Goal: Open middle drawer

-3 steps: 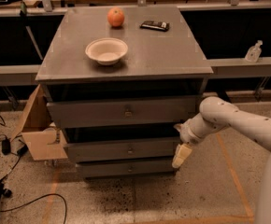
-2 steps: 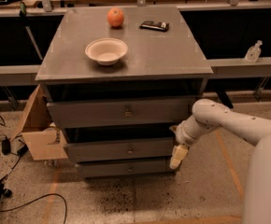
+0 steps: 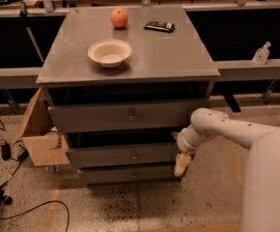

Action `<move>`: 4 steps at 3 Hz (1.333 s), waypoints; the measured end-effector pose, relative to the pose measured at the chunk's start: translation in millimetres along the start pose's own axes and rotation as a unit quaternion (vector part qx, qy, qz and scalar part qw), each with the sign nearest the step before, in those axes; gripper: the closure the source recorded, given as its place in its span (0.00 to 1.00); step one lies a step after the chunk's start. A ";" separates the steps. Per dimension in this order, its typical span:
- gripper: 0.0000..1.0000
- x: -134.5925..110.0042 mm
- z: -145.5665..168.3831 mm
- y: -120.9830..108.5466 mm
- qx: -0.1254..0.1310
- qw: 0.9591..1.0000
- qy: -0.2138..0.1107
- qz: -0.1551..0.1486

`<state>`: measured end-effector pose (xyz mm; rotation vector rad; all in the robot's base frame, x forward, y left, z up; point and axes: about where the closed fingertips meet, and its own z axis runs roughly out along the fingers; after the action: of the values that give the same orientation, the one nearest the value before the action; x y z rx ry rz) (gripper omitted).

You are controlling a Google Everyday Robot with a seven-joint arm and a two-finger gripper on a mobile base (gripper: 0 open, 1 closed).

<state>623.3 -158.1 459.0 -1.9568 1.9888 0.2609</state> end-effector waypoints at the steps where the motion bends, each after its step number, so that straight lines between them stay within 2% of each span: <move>1: 0.00 5.9 13.8 -7.4 0.004 1.000 -0.002 -0.011; 2: 0.12 7.5 24.0 -13.9 0.005 1.000 -0.003 -0.015; 3: 0.34 10.0 27.2 -3.5 0.001 1.000 -0.009 0.001; 4: 0.57 13.8 28.9 22.4 -0.006 0.999 -0.018 0.029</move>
Offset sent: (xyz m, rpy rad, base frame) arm 0.0298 0.0023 -0.0307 0.0059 -0.0335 0.0267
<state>604.3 -159.7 424.9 -1.8911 2.0269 0.3219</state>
